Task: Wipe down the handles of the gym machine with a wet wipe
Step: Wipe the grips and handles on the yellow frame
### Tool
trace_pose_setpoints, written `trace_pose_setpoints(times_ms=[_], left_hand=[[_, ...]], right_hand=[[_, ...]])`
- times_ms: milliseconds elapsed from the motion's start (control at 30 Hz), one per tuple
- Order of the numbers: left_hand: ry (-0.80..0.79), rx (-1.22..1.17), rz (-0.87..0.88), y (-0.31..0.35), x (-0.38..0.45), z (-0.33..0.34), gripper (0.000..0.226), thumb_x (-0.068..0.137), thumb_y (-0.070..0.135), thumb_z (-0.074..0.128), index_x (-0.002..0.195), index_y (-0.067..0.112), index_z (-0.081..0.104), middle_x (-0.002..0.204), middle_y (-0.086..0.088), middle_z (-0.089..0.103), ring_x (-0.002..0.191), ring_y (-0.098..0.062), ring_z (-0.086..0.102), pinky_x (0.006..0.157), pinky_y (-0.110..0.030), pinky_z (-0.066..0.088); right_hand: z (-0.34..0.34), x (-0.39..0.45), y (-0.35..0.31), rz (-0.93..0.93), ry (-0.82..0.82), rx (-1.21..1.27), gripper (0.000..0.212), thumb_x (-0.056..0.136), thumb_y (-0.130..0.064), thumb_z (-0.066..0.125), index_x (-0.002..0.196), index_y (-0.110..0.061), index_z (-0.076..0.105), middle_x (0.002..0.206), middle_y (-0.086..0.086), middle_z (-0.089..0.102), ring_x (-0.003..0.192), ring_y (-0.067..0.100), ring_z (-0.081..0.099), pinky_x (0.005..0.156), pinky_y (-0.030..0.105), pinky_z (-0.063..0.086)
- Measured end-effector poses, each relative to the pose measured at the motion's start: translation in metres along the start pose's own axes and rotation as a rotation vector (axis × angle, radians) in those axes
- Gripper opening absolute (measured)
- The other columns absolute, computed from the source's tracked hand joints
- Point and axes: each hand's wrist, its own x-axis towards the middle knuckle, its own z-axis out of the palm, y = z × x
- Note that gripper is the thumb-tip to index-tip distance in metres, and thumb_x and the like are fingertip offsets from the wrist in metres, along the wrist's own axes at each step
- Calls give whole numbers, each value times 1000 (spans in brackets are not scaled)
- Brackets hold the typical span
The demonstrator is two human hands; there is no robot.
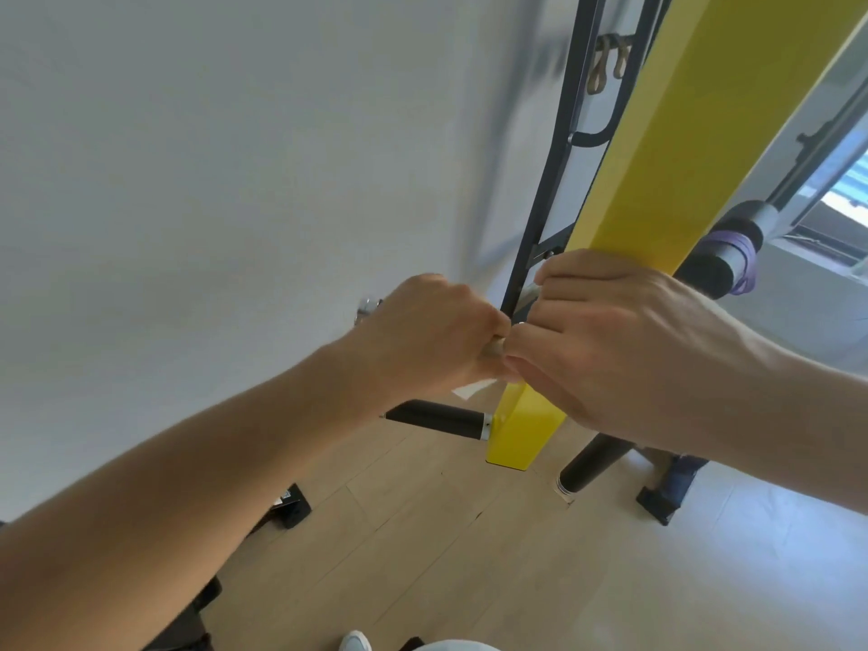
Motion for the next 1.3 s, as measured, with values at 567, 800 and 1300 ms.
trace_pose_setpoints(times_ms=[567, 800, 1300], left_hand=[[-49, -208, -179, -33, -22, -11, 48, 94, 62, 45, 126, 29, 55, 114, 9, 69, 104, -19, 64, 92, -33, 46], [-3, -193, 9, -30, -18, 5, 32, 100, 50, 44, 96, 26, 66, 73, 14, 51, 64, -9, 49, 73, -27, 44], [133, -6, 117, -40, -30, 13, 26, 75, 15, 81, 98, 13, 69, 82, -3, 72, 70, -22, 66, 70, -32, 52]], right_hand=[[12, -3, 4, 21, 1, -90, 17, 96, -19, 58, 82, -14, 68, 74, 3, 70, 74, 28, 67, 104, 37, 36], [15, -1, -4, 82, 1, -165, 24, 96, -14, 50, 77, -14, 64, 70, 4, 66, 71, 29, 64, 95, 40, 41], [4, 8, -8, 121, -146, -173, 24, 96, -24, 52, 76, -18, 62, 69, 1, 67, 70, 25, 62, 89, 42, 45]])
